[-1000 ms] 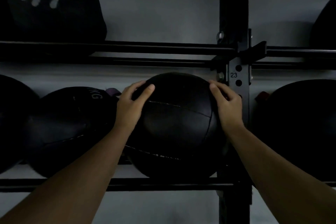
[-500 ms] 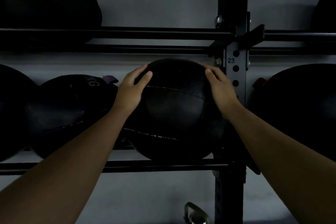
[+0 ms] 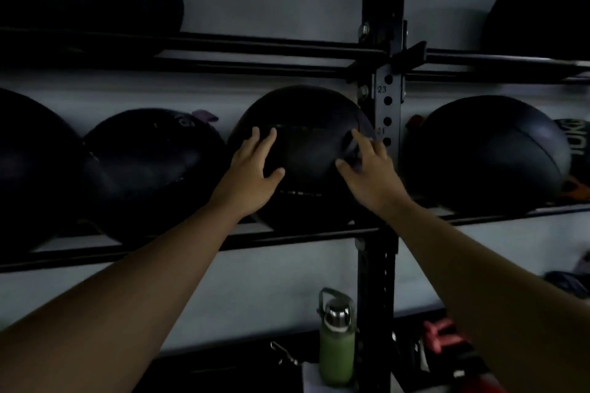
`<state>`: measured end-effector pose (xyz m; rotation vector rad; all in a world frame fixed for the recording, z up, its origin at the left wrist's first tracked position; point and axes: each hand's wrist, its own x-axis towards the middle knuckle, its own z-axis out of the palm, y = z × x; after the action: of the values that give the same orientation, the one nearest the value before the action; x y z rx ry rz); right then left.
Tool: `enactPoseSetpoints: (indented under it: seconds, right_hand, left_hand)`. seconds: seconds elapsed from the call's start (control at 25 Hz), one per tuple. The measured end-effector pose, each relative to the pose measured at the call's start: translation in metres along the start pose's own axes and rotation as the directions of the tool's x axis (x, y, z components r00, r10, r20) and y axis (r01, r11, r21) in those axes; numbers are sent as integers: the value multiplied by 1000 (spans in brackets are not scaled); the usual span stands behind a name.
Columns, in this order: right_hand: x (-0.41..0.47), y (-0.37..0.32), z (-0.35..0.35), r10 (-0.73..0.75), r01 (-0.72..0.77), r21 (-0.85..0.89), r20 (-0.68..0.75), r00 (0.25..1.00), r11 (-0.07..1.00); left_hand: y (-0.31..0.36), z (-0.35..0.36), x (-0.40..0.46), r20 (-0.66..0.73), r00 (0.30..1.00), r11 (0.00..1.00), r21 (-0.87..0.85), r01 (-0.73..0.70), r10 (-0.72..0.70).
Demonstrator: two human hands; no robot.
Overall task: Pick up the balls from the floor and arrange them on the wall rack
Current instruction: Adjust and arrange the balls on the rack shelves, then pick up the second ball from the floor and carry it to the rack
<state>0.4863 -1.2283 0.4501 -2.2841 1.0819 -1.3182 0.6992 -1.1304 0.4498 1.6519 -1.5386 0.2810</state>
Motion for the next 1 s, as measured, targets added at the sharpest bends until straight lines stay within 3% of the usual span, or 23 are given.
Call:
enactPoseSetpoints:
  seconds: [0.08, 0.2, 0.36, 0.52, 0.72, 0.84, 1.0]
  right_hand:
    - [-60, 15, 26, 76, -77, 13, 30, 997, 997]
    - [-162, 47, 63, 207, -194, -98, 145, 968, 976]
    - [-314, 91, 91, 414, -341, -277, 271, 869, 898]
    - [-462, 127, 100, 638, -499, -402, 409, 652, 768]
    - [-623, 153, 105, 772, -587, -523, 548, 323, 618]
    - [-697, 158, 101, 793, -634, -551, 584, 172, 544]
    - [-758, 168, 80, 811, -696, -539, 575, 107, 474]
  left_hand:
    - [-21, 12, -47, 123, 992, 998, 57, -22, 14]
    - [-52, 42, -133, 318, 948, 997, 76, -17, -8]
    - [-81, 87, -270, 616, 785, 997, 73, 25, -65]
    - [-100, 124, -414, 849, 509, 990, 117, 83, -143]
    - [-109, 147, -559, 953, 195, 967, 203, 155, -231]
    - [-94, 156, -617, 957, 72, 947, 264, 183, -280]
    - [-55, 173, -657, 956, -27, 944, 292, 153, -291]
